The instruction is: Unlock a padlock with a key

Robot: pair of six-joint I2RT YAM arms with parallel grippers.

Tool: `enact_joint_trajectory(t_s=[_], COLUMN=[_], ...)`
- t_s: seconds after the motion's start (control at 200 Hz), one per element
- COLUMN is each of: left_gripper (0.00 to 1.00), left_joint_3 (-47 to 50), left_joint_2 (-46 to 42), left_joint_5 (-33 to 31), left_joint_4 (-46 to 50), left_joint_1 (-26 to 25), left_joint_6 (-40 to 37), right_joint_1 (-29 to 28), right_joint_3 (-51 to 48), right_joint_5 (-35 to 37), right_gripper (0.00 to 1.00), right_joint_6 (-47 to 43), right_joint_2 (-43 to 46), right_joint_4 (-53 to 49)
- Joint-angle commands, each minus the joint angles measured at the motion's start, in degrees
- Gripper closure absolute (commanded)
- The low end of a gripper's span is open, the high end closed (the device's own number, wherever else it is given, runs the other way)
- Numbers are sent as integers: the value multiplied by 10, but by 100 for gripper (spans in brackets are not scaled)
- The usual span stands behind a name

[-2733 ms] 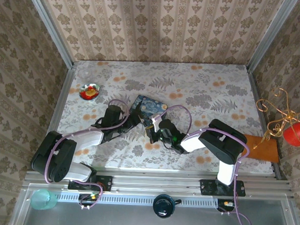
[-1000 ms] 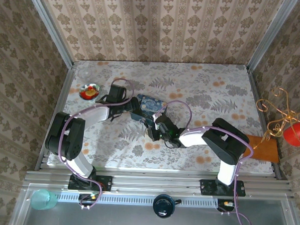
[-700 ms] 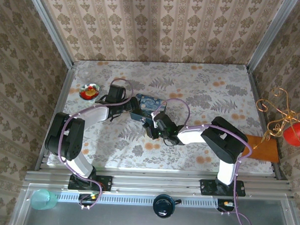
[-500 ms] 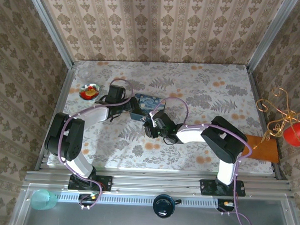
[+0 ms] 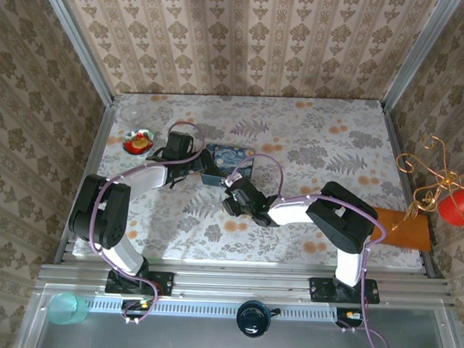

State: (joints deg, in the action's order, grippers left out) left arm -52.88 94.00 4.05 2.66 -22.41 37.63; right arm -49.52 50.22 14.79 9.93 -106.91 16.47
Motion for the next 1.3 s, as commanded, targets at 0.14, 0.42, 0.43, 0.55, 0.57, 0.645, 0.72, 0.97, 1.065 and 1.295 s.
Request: enact_joint_trajectory(t_s=[0.14,0.42,0.43,0.55,0.57,0.645,0.72,0.97,1.065,1.295], left_gripper=[23,23,23,24,24,24,25,26,27,29], left_joint_3=[37,46,47,52,52,54,54,54,53,65], left_joint_2=[33,26,26,23,23,22,23,24,27,35], left_joint_5=[-38,-37,-36,-38,-37,-37,-40,-41,-46,-48], left_joint_4=[105,102,102,98,98,97,97,96,96,85], left_joint_1=[9,9,9,9,9,9,9,9,9,9], left_joint_6=[-3,-1,0,4,5,6,6,10,10,17], right_joint_1=[-10,-11,-12,-8,-7,-3,-2,0,0,10], right_joint_3=[-8,32,35,58,58,64,65,57,40,26], right_joint_5=[24,71,73,104,109,126,140,157,115,43], right_gripper=[43,38,38,39,39,43,49,71,81,95], right_joint_6=[-100,-133,-135,-138,-137,-133,-131,-118,-100,-26], right_joint_2=[19,-18,-20,-48,-51,-62,-71,-65,-33,-17], right_joint_4=[-9,-16,-16,-22,-22,-24,-23,-23,-25,-35])
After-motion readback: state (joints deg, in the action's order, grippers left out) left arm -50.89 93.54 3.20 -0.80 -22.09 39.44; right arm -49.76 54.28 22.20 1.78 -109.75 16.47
